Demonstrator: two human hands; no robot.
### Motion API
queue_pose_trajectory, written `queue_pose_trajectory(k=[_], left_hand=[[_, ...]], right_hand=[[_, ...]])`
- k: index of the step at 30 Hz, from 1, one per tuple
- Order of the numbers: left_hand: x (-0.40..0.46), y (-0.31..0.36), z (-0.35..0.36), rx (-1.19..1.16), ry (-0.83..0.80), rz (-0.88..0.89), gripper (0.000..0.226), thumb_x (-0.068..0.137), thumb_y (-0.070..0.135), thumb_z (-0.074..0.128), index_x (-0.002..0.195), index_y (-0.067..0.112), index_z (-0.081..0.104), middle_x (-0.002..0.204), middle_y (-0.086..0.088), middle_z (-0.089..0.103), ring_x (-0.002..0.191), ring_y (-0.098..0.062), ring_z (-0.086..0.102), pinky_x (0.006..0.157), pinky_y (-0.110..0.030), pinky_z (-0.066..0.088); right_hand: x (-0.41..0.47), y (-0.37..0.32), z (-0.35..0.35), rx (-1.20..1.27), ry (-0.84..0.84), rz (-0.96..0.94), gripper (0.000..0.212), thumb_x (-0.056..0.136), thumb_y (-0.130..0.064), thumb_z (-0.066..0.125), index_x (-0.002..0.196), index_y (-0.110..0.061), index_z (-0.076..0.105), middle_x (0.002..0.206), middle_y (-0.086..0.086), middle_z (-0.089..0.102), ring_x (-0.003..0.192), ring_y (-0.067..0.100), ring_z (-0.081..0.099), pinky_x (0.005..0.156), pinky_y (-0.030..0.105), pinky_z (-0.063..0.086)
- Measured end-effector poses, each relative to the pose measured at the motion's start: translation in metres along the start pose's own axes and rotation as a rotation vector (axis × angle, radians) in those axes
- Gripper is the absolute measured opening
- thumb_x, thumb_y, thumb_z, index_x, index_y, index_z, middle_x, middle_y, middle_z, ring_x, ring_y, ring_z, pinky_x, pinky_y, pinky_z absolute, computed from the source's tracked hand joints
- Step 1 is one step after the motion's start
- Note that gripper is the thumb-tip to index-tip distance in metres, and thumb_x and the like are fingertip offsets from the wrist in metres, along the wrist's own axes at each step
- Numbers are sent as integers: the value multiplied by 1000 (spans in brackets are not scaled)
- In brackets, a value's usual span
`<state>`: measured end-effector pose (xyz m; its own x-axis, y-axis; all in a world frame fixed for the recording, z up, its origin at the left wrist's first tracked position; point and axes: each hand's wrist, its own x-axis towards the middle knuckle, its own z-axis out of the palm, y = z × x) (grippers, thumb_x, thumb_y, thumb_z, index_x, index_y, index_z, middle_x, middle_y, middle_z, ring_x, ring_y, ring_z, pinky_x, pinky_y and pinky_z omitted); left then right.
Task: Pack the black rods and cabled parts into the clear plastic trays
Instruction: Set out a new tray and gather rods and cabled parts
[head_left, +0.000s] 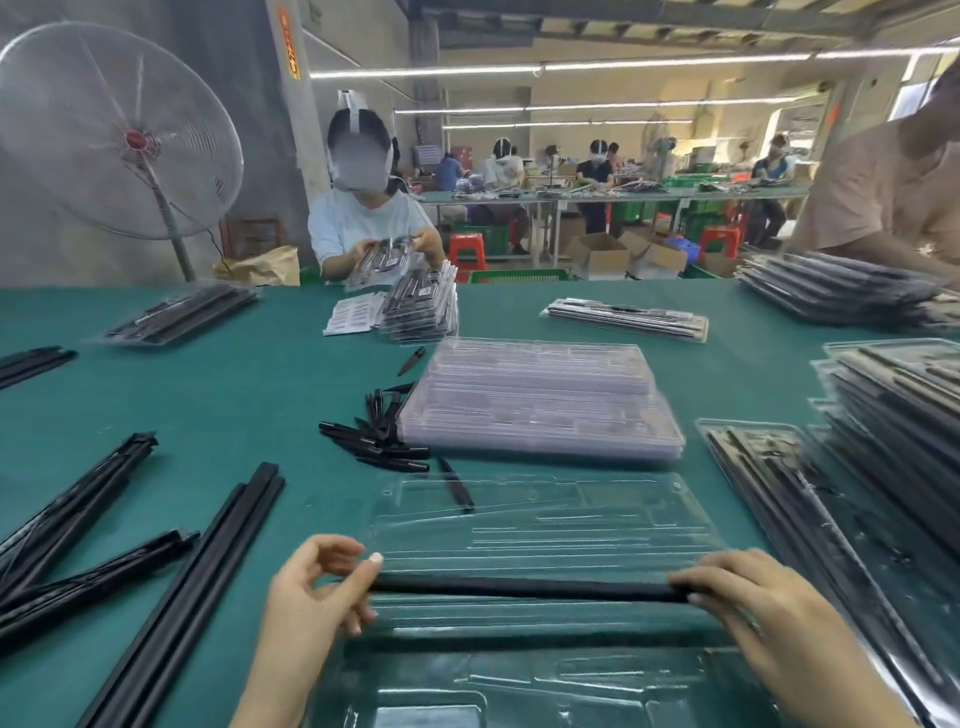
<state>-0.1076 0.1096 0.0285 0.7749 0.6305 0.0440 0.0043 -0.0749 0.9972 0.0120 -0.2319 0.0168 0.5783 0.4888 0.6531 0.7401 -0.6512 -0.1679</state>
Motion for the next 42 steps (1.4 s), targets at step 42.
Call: queue_pose_trajectory(k=[42], left_hand=[[-13,-12,4,970,-81,437,25,66,25,87,62,38,66,61,15,44,64,-12,49,54,-17,30]], right_hand=[[-20,3,-3,94,-201,209,42,60,12,80,79,-26,76,81,-17,61,77,-1,48,64,14,40]])
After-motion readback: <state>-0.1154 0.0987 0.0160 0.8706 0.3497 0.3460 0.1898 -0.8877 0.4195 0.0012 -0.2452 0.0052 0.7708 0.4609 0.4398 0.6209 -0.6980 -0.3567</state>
